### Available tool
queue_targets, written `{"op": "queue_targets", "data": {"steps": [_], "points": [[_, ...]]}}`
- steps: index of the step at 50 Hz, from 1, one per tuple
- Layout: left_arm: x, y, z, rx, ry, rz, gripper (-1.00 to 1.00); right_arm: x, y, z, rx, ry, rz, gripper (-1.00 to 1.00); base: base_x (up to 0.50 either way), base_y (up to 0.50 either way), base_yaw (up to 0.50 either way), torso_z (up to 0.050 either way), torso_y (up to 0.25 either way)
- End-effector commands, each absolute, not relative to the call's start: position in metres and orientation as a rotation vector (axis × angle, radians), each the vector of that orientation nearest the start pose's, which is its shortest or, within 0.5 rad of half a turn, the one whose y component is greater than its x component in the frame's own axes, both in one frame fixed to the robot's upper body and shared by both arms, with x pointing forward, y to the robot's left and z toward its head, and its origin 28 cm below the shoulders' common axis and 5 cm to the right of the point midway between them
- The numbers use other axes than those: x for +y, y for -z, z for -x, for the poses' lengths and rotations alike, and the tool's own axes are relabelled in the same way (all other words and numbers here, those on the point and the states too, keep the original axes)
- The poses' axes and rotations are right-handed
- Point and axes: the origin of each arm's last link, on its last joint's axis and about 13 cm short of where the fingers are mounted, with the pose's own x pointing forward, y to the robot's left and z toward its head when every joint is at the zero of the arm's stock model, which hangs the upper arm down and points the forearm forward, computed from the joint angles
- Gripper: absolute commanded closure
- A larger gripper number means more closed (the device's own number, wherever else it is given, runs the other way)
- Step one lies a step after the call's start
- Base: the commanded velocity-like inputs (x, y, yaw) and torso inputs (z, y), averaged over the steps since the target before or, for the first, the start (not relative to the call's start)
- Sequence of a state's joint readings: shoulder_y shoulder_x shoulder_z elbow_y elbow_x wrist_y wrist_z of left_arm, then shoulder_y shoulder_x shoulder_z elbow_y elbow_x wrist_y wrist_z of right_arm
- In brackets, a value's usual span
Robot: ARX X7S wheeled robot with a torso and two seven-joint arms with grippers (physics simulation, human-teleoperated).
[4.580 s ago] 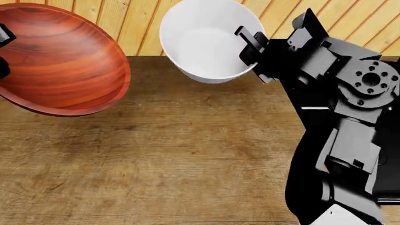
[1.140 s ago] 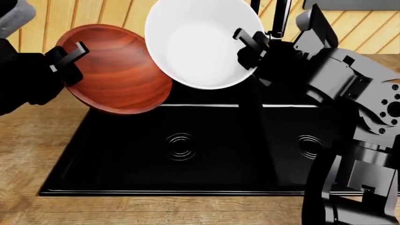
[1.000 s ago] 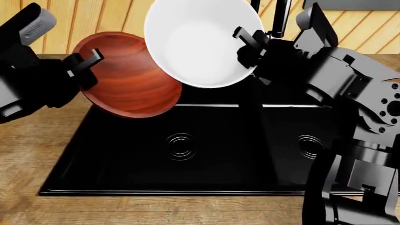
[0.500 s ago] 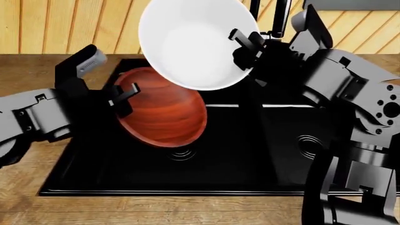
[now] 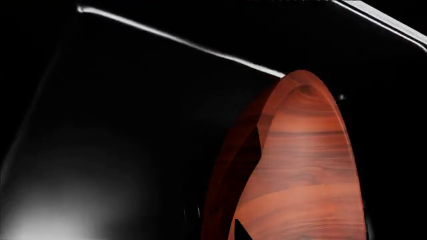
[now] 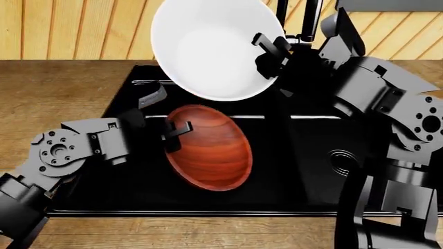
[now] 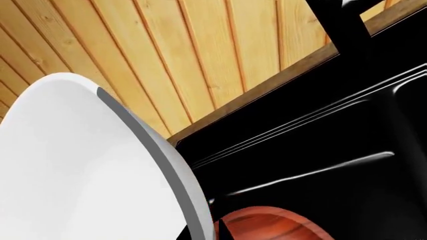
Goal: Stack the bowls in the sink.
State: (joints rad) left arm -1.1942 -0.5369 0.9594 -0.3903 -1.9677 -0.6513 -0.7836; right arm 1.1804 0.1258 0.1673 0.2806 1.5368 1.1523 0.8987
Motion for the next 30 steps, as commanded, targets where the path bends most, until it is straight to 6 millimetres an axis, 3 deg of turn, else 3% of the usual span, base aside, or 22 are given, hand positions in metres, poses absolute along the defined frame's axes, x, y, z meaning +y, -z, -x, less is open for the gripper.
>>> {"op": "queue_targets", "data": {"steps": [1,20,21,30], "points": [[0.201,-0.195,-0.342,0.790,0.074,0.330,1.00,-0.090,-0.310,-0.325,0.393,-0.334,-0.740,1.00,0.00,0.00,0.00,0.000,0.000],[0.210,-0.178,-0.349,0.777,-0.037,0.220,1.00,-0.090,-0.310,-0.326,0.393,-0.333,-0.743,1.00,0.00,0.00,0.00,0.000,0.001],[0.211,-0.178,-0.349,0.779,-0.038,0.220,-1.00,-0.090,-0.310,-0.326,0.393,-0.333,-0.744,1.00,0.00,0.00,0.00,0.000,0.000],[0.214,-0.180,-0.349,0.773,-0.046,0.219,-1.00,-0.090,-0.309,-0.325,0.394,-0.332,-0.743,1.00,0.00,0.00,0.00,0.001,0.000]]}}
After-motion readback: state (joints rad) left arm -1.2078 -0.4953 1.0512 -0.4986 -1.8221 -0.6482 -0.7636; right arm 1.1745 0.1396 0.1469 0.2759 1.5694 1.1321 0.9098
